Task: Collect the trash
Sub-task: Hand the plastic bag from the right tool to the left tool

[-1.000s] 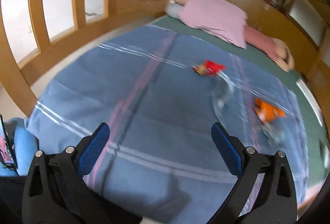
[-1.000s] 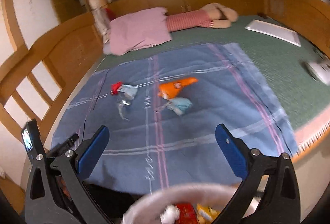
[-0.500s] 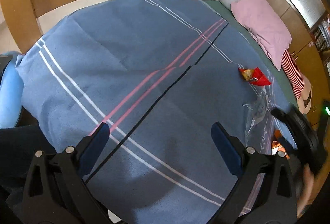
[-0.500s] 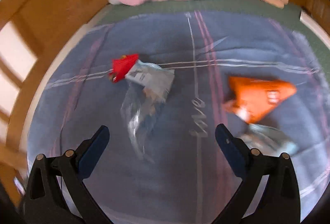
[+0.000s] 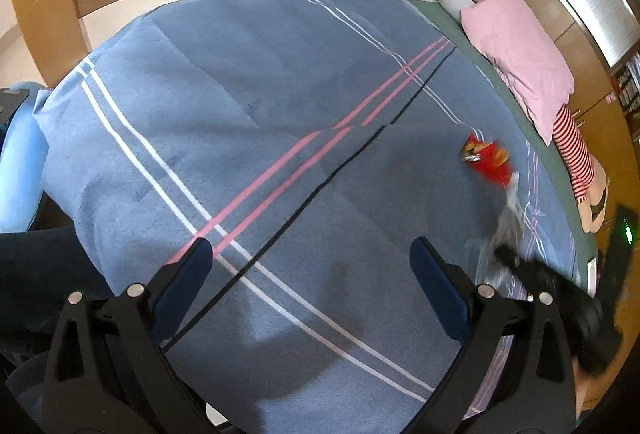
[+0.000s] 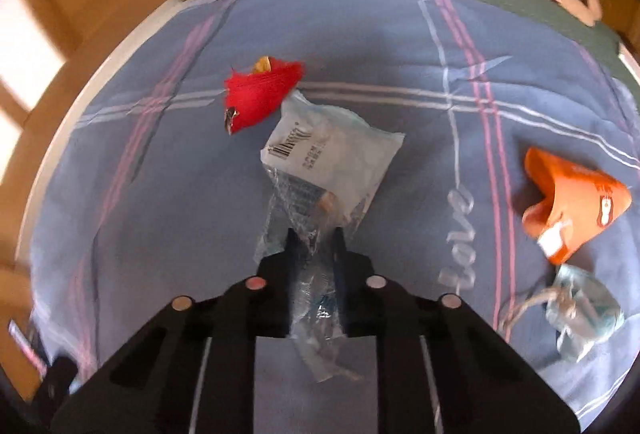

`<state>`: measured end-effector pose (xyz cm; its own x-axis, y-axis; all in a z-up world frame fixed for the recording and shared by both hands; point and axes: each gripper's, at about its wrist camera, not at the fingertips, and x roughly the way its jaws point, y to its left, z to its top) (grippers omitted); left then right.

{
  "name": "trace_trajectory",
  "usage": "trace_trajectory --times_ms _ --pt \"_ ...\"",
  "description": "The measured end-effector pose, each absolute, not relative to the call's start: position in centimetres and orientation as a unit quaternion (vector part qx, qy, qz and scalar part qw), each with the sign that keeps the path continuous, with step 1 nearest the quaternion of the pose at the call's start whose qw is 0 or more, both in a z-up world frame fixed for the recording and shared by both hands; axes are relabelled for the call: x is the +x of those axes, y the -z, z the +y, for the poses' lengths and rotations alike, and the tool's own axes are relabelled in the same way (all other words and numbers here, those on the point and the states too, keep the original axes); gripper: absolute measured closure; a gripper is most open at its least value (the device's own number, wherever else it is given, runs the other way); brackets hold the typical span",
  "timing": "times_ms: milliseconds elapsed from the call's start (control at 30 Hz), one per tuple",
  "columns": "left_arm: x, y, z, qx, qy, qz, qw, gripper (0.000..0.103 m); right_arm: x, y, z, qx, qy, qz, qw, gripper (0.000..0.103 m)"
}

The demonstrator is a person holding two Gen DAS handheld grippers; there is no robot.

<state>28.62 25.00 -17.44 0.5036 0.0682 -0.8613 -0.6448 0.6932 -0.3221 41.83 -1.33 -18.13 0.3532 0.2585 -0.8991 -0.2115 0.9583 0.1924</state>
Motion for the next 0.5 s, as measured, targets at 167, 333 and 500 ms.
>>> trace_trajectory --times_ms 167,333,500 --pt "27.3 17.5 26.5 -0.354 -0.237 0.431 0.796 0.005 36.3 16.9 -1.3 0.047 -0.241 0.58 0.777 0.089" --pt "27.2 18.0 26.9 -0.363 -0.229 0.438 0.79 0.005 33.2 16.8 -0.8 0.044 -0.292 0.603 0.741 0.089" --pt "27.2 18.1 27.1 -0.364 -0.231 0.442 0.786 0.005 32.6 15.1 -2.1 0.085 -0.294 0.591 0.746 0.044"
